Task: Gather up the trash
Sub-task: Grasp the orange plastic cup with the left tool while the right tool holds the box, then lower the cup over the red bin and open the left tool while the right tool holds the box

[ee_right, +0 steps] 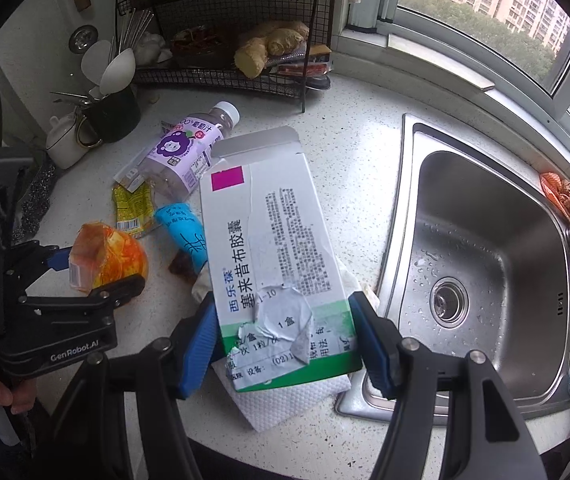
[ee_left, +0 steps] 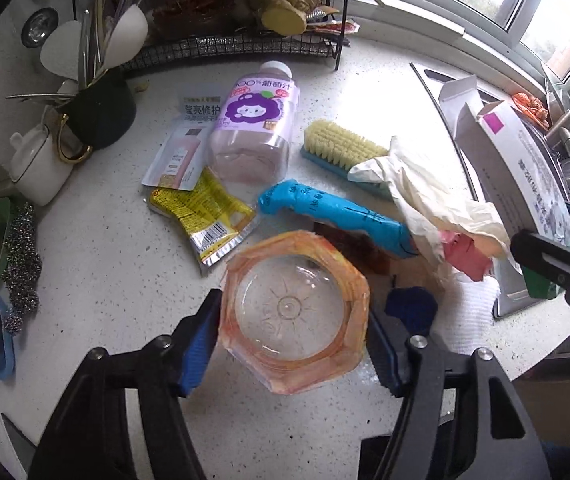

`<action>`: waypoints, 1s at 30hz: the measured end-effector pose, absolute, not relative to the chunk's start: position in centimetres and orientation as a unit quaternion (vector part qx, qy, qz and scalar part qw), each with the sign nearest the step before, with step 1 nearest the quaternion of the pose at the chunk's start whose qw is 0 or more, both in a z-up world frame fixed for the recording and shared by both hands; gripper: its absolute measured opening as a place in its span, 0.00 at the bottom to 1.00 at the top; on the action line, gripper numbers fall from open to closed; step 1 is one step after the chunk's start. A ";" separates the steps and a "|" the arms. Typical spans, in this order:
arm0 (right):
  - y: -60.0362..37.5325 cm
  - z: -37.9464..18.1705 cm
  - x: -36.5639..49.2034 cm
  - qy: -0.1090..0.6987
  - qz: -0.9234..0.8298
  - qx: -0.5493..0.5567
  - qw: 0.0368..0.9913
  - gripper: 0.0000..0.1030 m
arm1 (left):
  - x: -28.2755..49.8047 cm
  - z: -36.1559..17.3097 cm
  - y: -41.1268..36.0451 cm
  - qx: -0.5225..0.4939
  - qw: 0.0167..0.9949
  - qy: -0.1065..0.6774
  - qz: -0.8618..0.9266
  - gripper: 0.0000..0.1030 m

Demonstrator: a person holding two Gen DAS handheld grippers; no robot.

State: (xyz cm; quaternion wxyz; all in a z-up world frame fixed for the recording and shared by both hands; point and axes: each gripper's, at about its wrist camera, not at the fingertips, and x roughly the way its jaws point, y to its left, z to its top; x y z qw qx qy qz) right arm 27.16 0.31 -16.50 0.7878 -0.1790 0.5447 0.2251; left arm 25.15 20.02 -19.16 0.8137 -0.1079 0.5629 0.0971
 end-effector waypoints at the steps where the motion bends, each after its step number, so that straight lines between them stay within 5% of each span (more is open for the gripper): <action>1: 0.1 -16.2 26.8 0.543 0.226 -0.179 0.789 0.60 | 24.7 -18.4 19.6 -0.105 0.817 0.558 0.097 0.63; 17: -8.1 -10.1 19.5 0.514 0.231 -0.130 0.816 0.60 | 16.5 -9.2 10.7 -0.071 0.852 0.492 0.162 0.63; 30: -18.3 -8.3 9.8 0.510 0.211 -0.094 0.829 0.60 | 7.6 -8.7 -1.4 -0.067 0.852 0.497 0.151 0.63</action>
